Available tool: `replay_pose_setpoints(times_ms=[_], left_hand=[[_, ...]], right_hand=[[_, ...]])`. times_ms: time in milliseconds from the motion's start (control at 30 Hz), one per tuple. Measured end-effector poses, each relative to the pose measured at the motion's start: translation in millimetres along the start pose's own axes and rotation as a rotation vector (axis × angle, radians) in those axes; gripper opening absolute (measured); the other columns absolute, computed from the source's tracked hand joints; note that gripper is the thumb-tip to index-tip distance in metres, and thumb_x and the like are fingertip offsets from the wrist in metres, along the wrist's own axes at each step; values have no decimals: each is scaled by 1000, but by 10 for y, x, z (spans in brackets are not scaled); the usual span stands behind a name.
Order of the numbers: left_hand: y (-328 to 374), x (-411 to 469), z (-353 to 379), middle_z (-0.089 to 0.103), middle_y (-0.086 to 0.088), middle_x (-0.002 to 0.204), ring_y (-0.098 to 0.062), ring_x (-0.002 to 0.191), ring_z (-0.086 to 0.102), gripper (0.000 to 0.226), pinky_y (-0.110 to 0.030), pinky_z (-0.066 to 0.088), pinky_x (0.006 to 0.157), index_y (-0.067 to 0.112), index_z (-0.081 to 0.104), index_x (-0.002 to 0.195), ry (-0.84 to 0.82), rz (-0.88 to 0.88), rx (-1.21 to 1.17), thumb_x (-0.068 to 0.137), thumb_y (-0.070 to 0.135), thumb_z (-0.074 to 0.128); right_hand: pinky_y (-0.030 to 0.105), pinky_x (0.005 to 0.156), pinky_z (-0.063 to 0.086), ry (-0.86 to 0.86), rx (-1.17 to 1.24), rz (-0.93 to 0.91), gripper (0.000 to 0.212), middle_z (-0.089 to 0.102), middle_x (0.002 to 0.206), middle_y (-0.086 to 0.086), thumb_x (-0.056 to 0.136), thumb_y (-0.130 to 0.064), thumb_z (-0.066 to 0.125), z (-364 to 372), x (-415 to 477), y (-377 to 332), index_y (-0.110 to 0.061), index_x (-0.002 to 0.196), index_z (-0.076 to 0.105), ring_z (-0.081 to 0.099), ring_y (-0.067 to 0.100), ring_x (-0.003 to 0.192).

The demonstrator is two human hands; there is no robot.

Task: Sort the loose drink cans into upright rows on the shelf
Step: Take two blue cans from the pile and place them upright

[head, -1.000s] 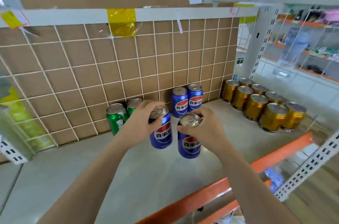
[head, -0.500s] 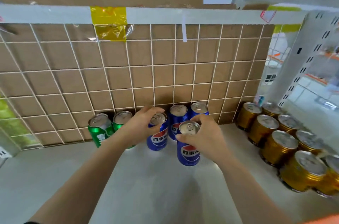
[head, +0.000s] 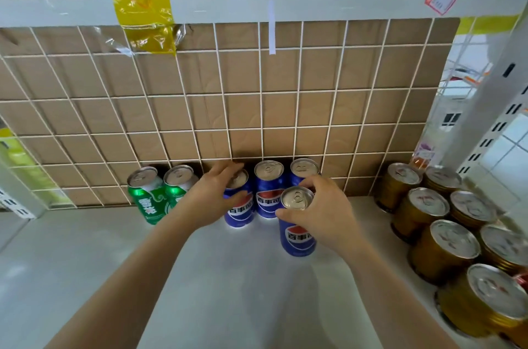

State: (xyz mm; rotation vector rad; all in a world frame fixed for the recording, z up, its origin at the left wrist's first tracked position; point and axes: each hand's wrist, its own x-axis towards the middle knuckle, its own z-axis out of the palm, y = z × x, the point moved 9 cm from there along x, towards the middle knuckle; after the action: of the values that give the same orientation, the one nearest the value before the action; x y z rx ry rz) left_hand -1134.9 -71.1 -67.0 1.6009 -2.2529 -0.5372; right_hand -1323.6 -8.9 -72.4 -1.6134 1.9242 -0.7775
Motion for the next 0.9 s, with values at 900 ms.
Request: replay_pose_setpoints(times_ms=[900], left_hand=[[-116,177,45,35,-6,144,-25,128,41,74,-34,43,99,26,34,140,1,-87,-123,78,25,74]], right_hand=[[26,80,50,-11,-41,-5,62,57,114,-6,66,-48,78,69,69,-140,-25,114,49,54,10,96]])
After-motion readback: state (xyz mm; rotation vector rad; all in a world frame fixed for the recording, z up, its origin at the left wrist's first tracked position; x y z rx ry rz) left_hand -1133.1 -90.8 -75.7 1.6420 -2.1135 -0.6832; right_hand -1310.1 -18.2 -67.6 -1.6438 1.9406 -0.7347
